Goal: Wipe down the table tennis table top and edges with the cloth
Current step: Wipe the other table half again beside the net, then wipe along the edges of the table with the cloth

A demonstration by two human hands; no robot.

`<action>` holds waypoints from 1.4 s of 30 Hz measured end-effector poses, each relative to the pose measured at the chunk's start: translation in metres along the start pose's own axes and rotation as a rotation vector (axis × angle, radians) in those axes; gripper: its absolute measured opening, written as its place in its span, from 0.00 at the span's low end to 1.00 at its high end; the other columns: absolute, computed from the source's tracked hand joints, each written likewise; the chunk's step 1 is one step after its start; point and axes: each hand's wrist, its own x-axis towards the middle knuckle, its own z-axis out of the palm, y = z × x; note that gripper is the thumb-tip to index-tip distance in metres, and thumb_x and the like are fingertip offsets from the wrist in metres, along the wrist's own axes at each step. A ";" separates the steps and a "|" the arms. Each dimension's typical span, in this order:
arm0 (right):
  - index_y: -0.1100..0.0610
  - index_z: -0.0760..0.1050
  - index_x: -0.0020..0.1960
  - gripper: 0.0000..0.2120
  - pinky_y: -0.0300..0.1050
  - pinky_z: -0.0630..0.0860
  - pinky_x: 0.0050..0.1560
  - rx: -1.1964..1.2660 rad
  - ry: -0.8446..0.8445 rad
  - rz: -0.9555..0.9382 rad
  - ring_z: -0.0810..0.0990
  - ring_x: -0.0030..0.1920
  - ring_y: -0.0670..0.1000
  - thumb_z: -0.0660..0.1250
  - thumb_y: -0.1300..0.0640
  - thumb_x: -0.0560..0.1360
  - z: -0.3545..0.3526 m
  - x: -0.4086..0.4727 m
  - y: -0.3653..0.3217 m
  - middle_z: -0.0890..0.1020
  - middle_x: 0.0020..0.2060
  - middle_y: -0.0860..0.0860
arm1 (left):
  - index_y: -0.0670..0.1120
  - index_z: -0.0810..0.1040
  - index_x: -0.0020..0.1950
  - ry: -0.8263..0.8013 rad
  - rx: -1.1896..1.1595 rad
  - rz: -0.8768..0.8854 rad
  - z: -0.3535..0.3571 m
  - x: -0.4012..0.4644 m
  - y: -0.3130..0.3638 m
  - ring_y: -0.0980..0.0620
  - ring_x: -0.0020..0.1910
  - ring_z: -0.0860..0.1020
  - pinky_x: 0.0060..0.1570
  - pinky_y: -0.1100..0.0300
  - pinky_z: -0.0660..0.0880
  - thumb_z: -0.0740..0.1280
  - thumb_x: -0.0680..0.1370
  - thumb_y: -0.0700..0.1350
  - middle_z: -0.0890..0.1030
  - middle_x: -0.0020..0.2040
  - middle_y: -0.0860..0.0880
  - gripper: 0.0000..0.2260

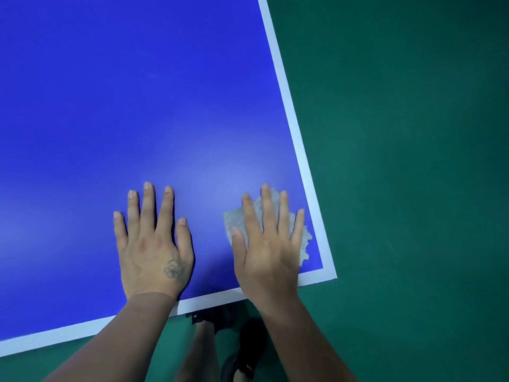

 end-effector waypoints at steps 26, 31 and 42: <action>0.41 0.72 0.70 0.31 0.51 0.80 0.62 0.882 -0.244 0.661 0.84 0.56 0.46 0.79 0.59 0.73 -0.159 -0.090 0.074 0.84 0.59 0.45 | 0.58 0.77 0.72 -0.366 -0.956 -0.019 -0.099 -0.105 0.042 0.66 0.68 0.77 0.72 0.60 0.73 0.73 0.82 0.46 0.79 0.71 0.55 0.20; 0.50 0.82 0.55 0.15 0.56 0.84 0.57 0.958 -0.314 0.488 0.88 0.48 0.50 0.81 0.62 0.72 -0.200 -0.115 0.027 0.89 0.47 0.46 | 0.56 0.78 0.72 -0.398 -0.956 -0.016 -0.160 -0.162 0.029 0.65 0.69 0.76 0.75 0.58 0.71 0.74 0.81 0.47 0.81 0.67 0.66 0.19; 0.56 0.80 0.45 0.19 0.52 0.78 0.45 0.882 -0.452 0.081 0.80 0.38 0.51 0.75 0.41 0.67 -0.250 -0.137 -0.094 0.85 0.41 0.53 | 0.62 0.79 0.69 -0.122 -1.077 -0.269 -0.290 -0.205 -0.085 0.63 0.68 0.78 0.72 0.53 0.73 0.74 0.81 0.50 0.81 0.67 0.64 0.17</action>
